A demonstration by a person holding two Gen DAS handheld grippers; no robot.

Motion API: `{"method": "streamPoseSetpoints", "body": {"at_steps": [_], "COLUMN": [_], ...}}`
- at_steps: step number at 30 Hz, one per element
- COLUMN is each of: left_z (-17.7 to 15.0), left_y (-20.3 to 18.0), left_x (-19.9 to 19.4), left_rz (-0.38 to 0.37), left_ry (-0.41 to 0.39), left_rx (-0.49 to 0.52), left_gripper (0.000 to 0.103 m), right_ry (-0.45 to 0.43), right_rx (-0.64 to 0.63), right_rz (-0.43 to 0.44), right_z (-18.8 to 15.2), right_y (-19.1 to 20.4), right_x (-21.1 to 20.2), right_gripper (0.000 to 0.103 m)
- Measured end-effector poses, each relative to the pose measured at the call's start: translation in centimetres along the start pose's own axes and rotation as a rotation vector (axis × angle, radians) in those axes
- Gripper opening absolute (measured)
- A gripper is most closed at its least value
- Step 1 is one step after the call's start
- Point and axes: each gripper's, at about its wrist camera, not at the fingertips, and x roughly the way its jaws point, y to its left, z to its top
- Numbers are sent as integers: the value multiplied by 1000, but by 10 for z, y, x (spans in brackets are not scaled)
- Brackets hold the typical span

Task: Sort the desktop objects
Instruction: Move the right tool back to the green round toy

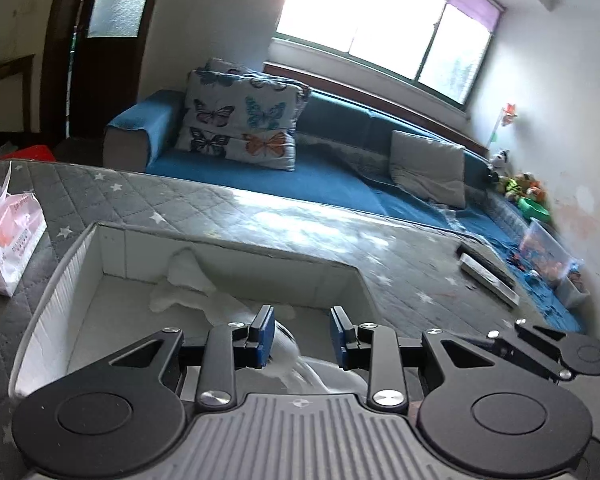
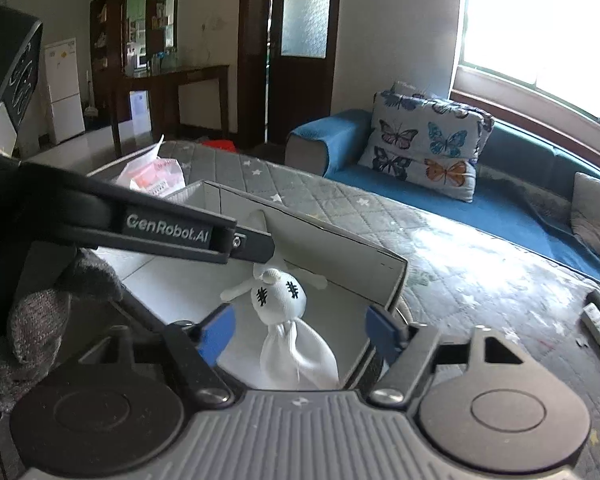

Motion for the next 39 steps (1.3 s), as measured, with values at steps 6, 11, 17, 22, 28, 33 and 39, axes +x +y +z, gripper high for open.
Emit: {"method": "streamPoseSetpoints", "body": {"at_steps": [6,11,17,22,28,33,39], "left_z": [-22,-43,-72,-93,-113,-127,-138], "left_y": [-16,-28,-42,-55,-74,-90,-114], "left_x": [-24,-44,-56,-63,-67,-64,-59], "left_rz": [-28,-59,-97,-130,-178,-219,-284], "left_ry": [21,34,61,89,121,156,192], "left_rx": [33,53,72,90,147,182,232], "left_gripper": [33,33,33,33,33,33,33], "right_ry": [-40,-62,-69,-70,-62,-49,-36], "right_rx": [25,37,53,92,167,206,264], "right_rz": [-26,-65,-127,-171,-196,-217,-213], "right_z": [-22,-43,-75,-108,-146,-168,-184], "right_y": [-1,-2,-2,0,1,0,-5], "right_x": [-43,-74,-100,-119,-135,-140,-139], "right_gripper": [78,79,87,87,87,87,87]}}
